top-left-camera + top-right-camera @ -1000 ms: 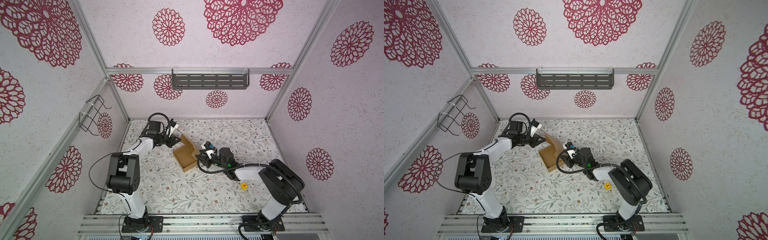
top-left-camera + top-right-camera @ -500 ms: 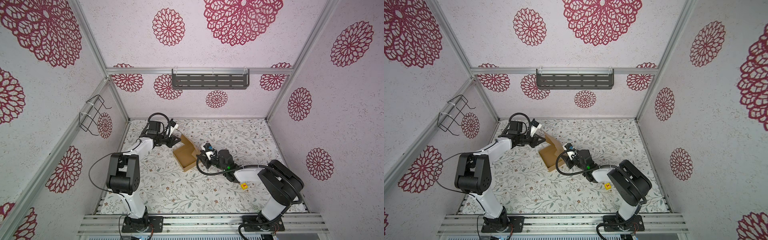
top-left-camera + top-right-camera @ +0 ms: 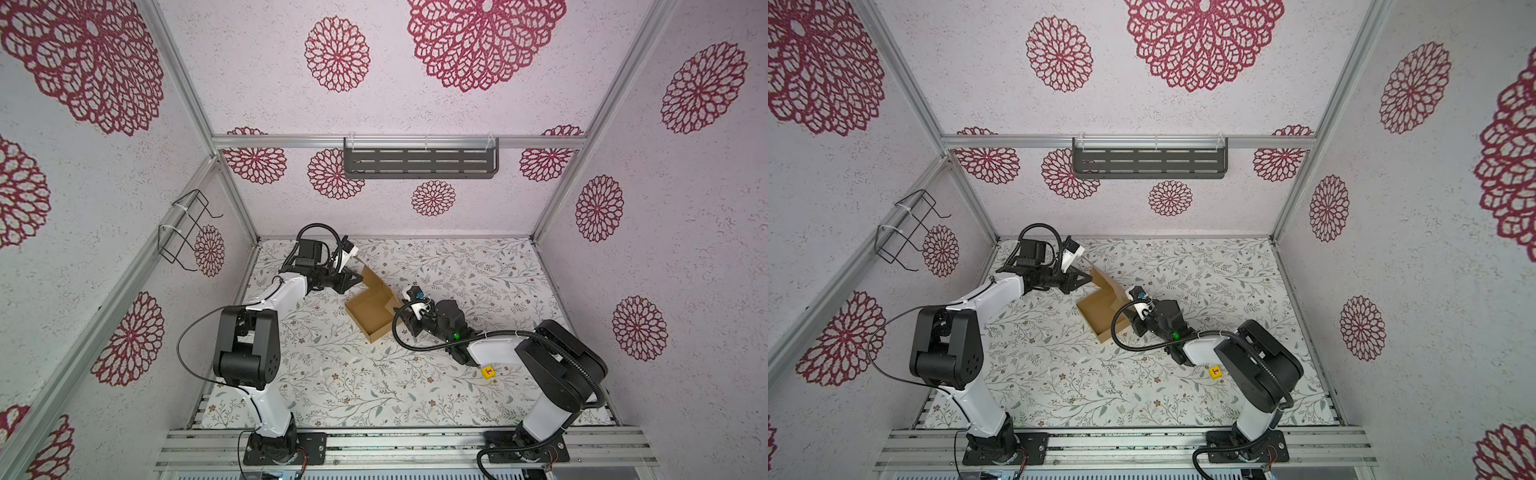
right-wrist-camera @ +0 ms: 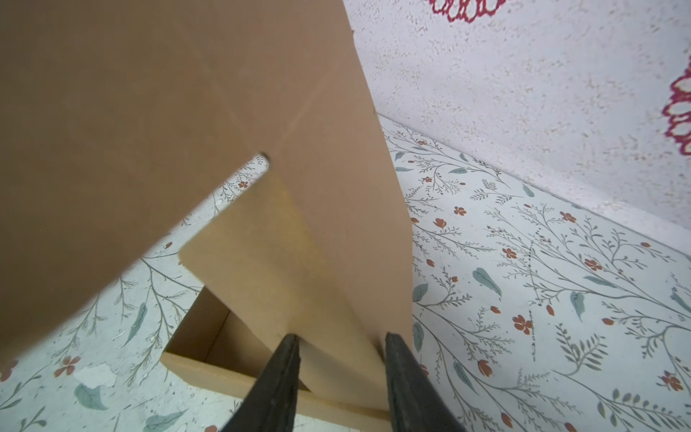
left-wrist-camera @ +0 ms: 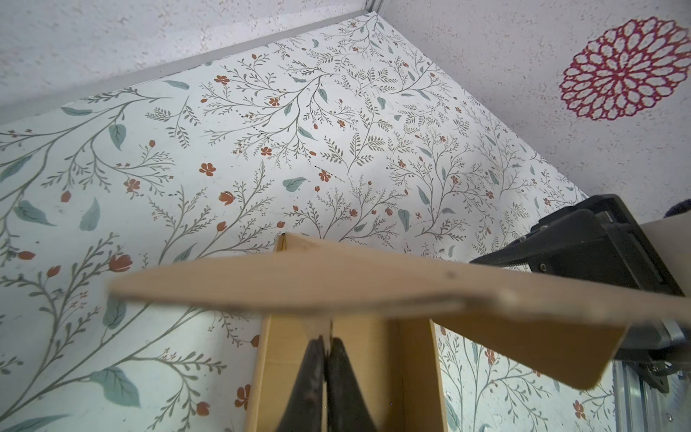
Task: Assemble paper box
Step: Fold the lid at the center of the table.
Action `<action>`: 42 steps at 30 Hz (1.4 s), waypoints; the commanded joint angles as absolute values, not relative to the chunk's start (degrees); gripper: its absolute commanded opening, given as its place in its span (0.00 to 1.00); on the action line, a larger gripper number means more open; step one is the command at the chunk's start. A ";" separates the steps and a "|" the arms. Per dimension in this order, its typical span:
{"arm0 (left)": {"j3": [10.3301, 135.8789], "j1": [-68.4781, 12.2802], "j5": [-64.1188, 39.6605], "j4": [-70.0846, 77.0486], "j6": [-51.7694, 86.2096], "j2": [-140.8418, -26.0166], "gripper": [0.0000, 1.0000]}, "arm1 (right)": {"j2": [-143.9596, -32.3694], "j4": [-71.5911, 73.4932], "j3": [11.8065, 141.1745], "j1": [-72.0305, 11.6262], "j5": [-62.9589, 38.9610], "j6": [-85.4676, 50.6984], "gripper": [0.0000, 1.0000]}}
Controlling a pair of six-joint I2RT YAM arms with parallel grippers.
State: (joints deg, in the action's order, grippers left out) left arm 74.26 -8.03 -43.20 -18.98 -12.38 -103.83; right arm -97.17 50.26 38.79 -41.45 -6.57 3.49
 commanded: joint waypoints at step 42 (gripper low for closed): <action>73.48 -8.31 -39.04 -27.16 -14.73 -103.16 0.18 | -99.13 49.33 39.81 -44.80 -2.95 7.89 0.39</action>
State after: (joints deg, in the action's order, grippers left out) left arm 74.41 -8.25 -37.80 -25.19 -13.91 -103.94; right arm -98.70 48.77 39.70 -44.12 -4.19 6.52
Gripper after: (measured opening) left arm 0.172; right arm 0.386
